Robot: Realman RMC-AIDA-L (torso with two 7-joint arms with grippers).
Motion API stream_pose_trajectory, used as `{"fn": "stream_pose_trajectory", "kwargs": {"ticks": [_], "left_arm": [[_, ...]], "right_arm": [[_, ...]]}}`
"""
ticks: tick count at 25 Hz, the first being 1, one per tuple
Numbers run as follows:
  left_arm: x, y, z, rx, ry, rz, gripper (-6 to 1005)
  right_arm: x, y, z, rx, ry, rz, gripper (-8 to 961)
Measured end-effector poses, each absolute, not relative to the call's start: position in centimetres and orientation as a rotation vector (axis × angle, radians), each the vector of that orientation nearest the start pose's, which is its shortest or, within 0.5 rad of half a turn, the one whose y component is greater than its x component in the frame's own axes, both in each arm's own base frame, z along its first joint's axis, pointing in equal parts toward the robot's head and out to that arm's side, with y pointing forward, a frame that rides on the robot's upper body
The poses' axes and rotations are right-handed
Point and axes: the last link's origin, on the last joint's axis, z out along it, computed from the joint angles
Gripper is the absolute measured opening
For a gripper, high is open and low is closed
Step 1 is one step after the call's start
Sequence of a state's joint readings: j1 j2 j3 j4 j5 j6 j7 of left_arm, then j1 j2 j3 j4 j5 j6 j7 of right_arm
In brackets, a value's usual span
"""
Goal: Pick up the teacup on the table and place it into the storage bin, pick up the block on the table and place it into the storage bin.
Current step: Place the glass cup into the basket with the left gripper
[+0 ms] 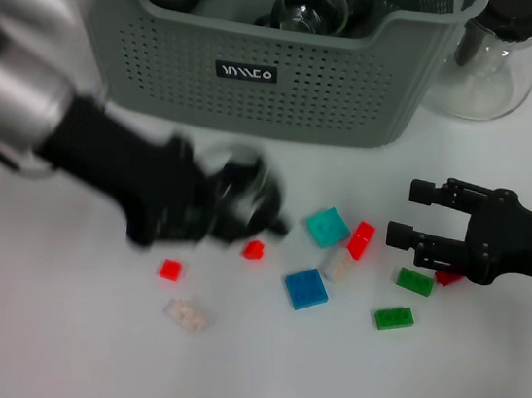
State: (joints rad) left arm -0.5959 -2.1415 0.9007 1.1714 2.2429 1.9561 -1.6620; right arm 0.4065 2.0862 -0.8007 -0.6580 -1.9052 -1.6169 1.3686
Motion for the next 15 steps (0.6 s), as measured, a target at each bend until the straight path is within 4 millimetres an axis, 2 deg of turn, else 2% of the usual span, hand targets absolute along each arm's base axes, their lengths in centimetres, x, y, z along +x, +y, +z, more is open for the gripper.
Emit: {"fn": "stream_pose_trajectory", "kwargs": {"ticks": [3, 5, 7, 10, 12, 15], "left_arm": [[-16.0, 31.9, 4.9, -3.130, -0.208, -0.605, 54], [-14.6, 32.8, 6.7, -3.023, -0.194, -0.782, 57], [-12.2, 34.7, 8.9, -2.867, -0.217, -0.938, 59], [-8.9, 37.3, 10.3, -2.752, -0.322, -0.934, 63], [-6.7, 39.5, 10.5, -2.695, -0.450, -0.855, 65], [-4.0, 42.8, 9.4, -2.648, -0.663, -0.689, 69]], "right_arm": [[27.8, 29.0, -1.1, -2.760, 0.707, 0.779, 798], [27.8, 29.0, -1.1, -2.760, 0.707, 0.779, 797], [27.8, 29.0, -1.1, -2.760, 0.708, 0.779, 797], [27.8, 29.0, -1.1, -2.760, 0.710, 0.780, 797], [27.8, 29.0, -1.1, -2.759, 0.710, 0.779, 797], [27.8, 29.1, -1.2, -2.755, 0.713, 0.776, 797]]}}
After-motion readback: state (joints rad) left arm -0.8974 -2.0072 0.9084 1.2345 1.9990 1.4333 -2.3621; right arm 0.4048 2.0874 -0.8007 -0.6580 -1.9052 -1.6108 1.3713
